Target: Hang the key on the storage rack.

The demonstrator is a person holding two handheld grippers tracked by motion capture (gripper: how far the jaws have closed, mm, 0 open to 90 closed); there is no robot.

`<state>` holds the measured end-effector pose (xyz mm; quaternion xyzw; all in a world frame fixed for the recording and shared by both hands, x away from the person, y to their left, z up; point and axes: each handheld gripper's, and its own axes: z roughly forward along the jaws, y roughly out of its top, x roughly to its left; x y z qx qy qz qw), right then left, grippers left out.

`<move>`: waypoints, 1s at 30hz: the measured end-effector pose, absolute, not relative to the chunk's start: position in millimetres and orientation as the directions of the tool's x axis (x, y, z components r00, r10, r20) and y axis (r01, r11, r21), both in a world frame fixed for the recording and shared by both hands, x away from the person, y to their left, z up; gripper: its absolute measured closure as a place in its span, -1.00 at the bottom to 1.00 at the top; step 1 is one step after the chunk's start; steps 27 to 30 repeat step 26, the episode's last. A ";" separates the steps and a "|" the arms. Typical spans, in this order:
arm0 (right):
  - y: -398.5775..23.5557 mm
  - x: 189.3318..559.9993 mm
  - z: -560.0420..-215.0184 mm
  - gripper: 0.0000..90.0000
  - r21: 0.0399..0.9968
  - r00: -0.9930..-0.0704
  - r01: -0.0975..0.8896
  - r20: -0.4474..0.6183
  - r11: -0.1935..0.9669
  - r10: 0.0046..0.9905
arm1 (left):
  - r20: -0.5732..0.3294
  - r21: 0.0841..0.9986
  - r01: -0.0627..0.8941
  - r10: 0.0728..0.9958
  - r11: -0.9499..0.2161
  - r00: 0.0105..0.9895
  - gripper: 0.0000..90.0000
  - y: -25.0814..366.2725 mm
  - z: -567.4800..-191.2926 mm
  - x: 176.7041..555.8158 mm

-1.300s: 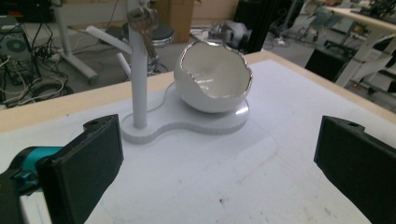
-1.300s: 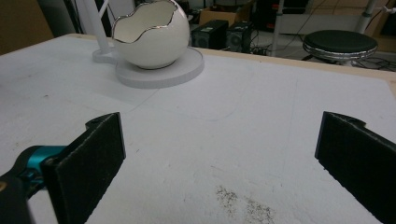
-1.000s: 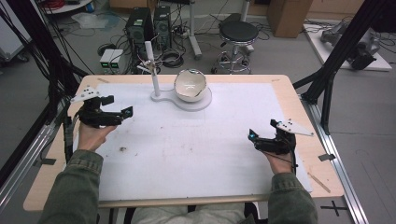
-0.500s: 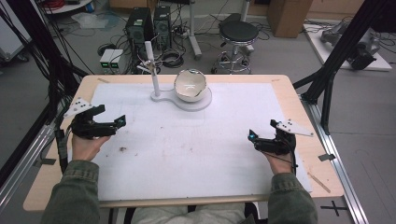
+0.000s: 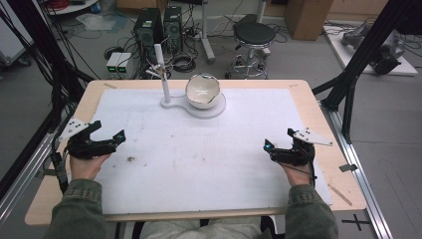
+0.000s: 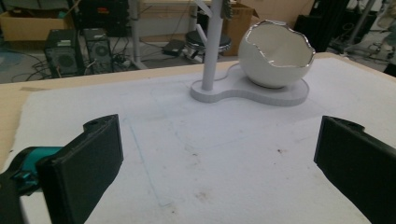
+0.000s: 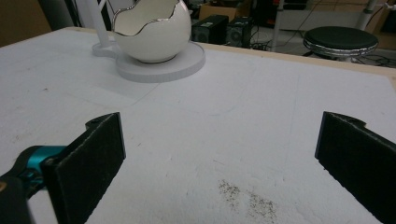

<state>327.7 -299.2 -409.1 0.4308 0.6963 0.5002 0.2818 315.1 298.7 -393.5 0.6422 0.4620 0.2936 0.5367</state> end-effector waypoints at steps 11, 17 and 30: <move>-297.2 326.0 -409.2 -0.99 0.938 -0.462 0.315 0.017 0.146 0.887 | -0.106 0.973 0.229 0.953 0.040 0.283 -0.96 313.0 -408.4 302.2; -297.9 325.5 -409.7 -0.99 0.936 -0.458 0.319 0.016 0.148 0.889 | -0.101 0.971 0.235 0.967 0.044 0.233 -0.96 321.6 -412.9 296.8; -297.7 326.1 -410.7 -0.99 0.932 -0.448 0.331 0.018 0.147 0.894 | -0.122 0.971 0.229 0.972 0.074 0.203 -0.96 330.1 -414.5 293.3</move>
